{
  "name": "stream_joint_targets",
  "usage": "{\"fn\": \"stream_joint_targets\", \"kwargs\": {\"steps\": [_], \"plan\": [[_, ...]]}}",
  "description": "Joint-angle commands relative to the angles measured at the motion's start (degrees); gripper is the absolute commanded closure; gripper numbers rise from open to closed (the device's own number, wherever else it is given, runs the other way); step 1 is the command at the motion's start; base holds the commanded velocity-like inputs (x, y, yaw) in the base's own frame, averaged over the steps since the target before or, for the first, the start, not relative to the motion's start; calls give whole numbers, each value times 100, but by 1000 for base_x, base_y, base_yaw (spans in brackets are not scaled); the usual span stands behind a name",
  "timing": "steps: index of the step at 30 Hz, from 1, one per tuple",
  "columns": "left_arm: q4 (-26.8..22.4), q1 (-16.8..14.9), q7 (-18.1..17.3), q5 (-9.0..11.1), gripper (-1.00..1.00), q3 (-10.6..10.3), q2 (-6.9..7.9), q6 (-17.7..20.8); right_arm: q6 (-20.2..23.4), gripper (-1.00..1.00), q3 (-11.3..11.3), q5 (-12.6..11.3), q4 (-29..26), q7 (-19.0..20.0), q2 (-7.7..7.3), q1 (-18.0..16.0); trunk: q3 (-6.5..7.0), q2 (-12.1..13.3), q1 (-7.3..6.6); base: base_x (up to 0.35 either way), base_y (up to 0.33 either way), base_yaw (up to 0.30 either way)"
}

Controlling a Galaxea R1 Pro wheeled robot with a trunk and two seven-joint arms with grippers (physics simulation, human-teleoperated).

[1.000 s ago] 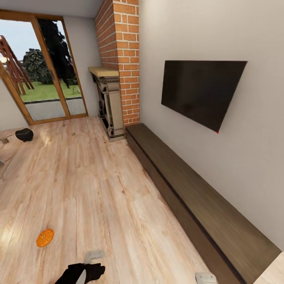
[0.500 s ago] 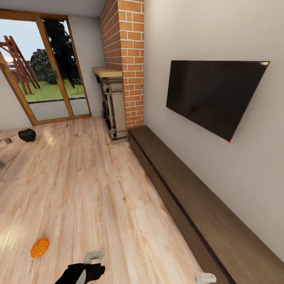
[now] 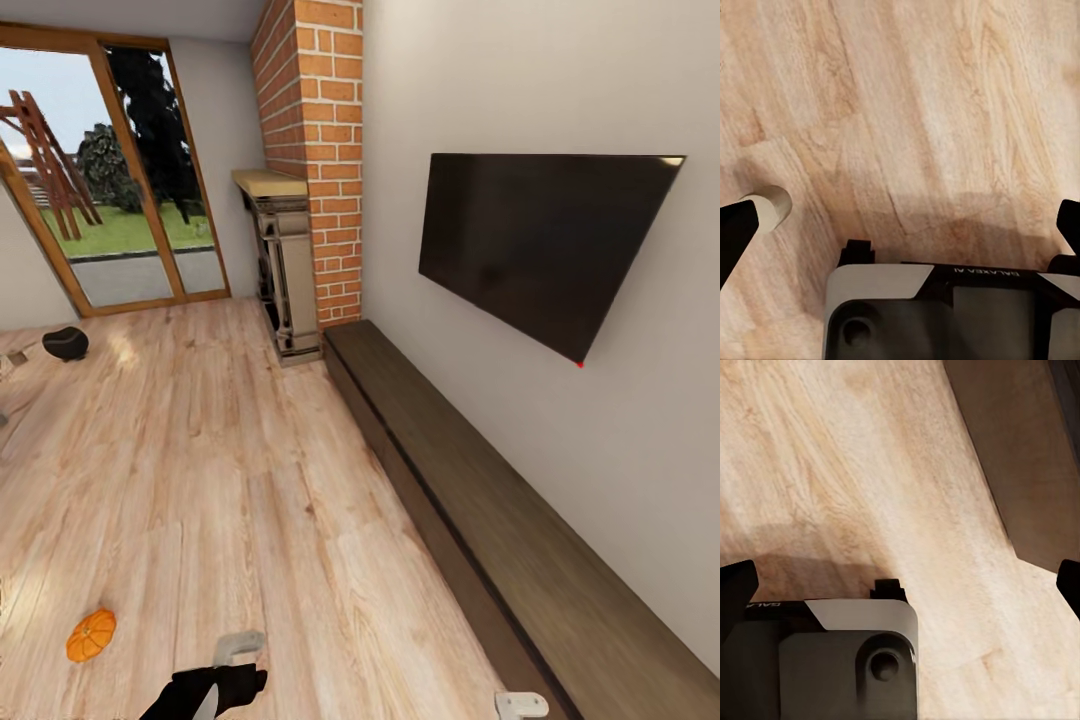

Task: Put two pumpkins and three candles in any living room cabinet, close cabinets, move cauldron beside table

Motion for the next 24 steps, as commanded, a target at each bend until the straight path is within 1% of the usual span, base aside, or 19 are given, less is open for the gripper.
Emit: {"fn": "stream_joint_targets", "kwargs": {"steps": [1,9,14,18,24], "plan": [[-10,-4,5,55,-100,5,0,33,38,-100,9,2,-13,-23,0,-1,-11,-11,3,2,-2,111],[-10,-1,5,60,-100,0,-8,28,38,-100,12,5,-13,-23,0,-1,-11,-11,3,1,-6,236],[-10,-3,5,61,-100,0,-9,27,44,-100,13,5,-13,-23,0,-1,-11,-11,3,0,-91,284],[-10,-2,5,59,-100,0,-16,27,45,-100,13,5,-13,-23,0,-1,-11,-11,3,0,-169,288],[-10,-1,7,53,-100,0,-18,26,46,-100,13,5,-13,-23,0,-1,-11,-11,3,0,-272,289]]}}
